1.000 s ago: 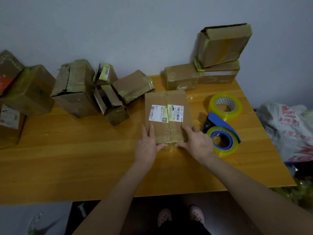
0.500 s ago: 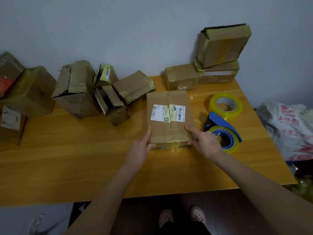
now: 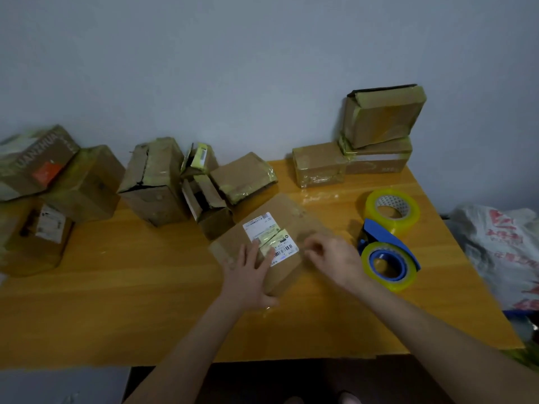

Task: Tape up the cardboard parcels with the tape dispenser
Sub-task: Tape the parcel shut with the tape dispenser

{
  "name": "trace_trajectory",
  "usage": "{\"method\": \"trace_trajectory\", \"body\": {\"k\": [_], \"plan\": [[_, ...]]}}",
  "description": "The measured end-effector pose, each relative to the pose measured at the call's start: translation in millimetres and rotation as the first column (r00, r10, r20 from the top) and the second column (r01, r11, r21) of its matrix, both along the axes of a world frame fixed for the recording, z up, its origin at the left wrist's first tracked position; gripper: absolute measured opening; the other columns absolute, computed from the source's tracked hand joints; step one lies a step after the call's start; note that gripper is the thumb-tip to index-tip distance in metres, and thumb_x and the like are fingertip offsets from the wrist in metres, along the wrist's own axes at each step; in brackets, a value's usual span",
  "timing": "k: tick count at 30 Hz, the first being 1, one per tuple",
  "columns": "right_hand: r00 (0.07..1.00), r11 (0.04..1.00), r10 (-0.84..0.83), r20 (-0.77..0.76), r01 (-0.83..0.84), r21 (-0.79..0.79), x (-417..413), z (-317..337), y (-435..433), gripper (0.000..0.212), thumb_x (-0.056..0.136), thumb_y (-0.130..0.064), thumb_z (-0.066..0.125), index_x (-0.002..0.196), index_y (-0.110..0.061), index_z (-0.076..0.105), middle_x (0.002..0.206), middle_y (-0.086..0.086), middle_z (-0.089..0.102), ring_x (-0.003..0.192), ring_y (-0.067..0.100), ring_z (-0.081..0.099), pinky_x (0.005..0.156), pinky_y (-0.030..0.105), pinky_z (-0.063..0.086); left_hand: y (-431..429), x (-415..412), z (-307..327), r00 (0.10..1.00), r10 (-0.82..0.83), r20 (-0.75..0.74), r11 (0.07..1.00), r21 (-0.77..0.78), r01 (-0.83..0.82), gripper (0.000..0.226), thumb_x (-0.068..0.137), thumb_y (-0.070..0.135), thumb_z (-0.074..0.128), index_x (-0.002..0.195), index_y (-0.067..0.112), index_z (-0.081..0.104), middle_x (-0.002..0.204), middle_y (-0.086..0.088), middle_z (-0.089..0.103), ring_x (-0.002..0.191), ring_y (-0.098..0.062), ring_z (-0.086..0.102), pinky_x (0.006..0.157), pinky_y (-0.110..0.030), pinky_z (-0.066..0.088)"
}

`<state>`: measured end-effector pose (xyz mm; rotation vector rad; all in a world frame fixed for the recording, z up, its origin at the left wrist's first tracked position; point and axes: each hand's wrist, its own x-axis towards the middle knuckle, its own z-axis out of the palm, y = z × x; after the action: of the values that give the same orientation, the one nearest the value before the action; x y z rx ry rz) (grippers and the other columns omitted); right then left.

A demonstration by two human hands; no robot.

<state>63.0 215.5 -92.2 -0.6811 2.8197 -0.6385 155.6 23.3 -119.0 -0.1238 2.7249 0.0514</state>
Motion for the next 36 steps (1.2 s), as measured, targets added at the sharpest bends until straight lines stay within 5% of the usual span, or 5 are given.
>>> {"method": "trace_trajectory", "body": {"k": [9, 13, 20, 30, 36], "plan": [[0.987, 0.977, 0.065, 0.150, -0.093, 0.191, -64.2, -9.8, -30.1, 0.115, 0.067, -0.064, 0.074, 0.153, -0.031, 0.006, 0.162, 0.000, 0.009, 0.147, 0.031, 0.012, 0.114, 0.051, 0.023, -26.6, 15.8, 14.0, 0.951, -0.310, 0.007, 0.950, 0.050, 0.310, 0.089, 0.090, -0.002, 0.049, 0.148, 0.048, 0.003, 0.156, 0.016, -0.014, 0.145, -0.014, -0.014, 0.116, -0.041, -0.007], [0.992, 0.929, 0.071, 0.104, -0.104, 0.356, -65.9, -17.9, -29.1, 0.121, 0.055, -0.084, 0.064, 0.151, -0.032, 0.011, 0.148, 0.008, 0.030, 0.135, 0.031, 0.030, 0.105, 0.049, 0.035, -12.0, 22.0, 12.7, 0.899, 0.111, -0.424, 0.990, 0.124, -0.064, 0.064, 0.092, 0.005, 0.050, 0.146, 0.034, 0.031, 0.157, 0.006, 0.022, 0.144, -0.018, 0.020, 0.119, -0.041, 0.016], [0.970, 0.924, 0.042, 0.241, -0.129, 0.361, -76.9, -11.1, -15.1, 0.137, 0.050, -0.082, 0.070, 0.152, -0.033, -0.006, 0.161, 0.007, -0.002, 0.146, 0.035, 0.005, 0.112, 0.053, 0.022, 30.3, 2.4, 13.3, 0.387, 0.921, 0.055, 0.200, 0.785, -0.587, 0.092, 0.089, 0.019, 0.065, 0.152, 0.011, 0.000, 0.156, -0.014, 0.009, 0.141, -0.034, 0.024, 0.111, -0.046, 0.032], [0.973, 0.890, -0.170, 0.154, 0.084, 0.449, -64.6, -3.1, 16.0, 0.070, 0.082, -0.071, 0.052, 0.129, -0.019, 0.041, 0.118, 0.007, 0.059, 0.107, 0.025, 0.059, 0.069, 0.034, 0.041, 44.0, -68.8, 23.0, 0.795, 0.597, -0.103, 0.547, 0.778, -0.310, 0.074, 0.081, 0.027, 0.073, 0.145, 0.023, 0.037, 0.153, -0.001, 0.030, 0.140, -0.022, 0.029, 0.111, -0.043, 0.033], [0.965, 0.955, -0.181, 0.191, 0.126, 0.267, -40.3, -10.9, 5.8, 0.038, 0.095, -0.046, 0.051, 0.118, -0.017, 0.055, 0.116, 0.008, 0.064, 0.105, 0.029, 0.062, 0.068, 0.033, 0.043, 61.4, -79.0, 3.1, 0.982, -0.151, -0.114, 0.972, 0.162, 0.168, 0.100, 0.074, 0.069, 0.061, 0.150, 0.042, 0.001, 0.159, -0.004, -0.015, 0.146, -0.028, -0.014, 0.110, -0.062, -0.010]]}}
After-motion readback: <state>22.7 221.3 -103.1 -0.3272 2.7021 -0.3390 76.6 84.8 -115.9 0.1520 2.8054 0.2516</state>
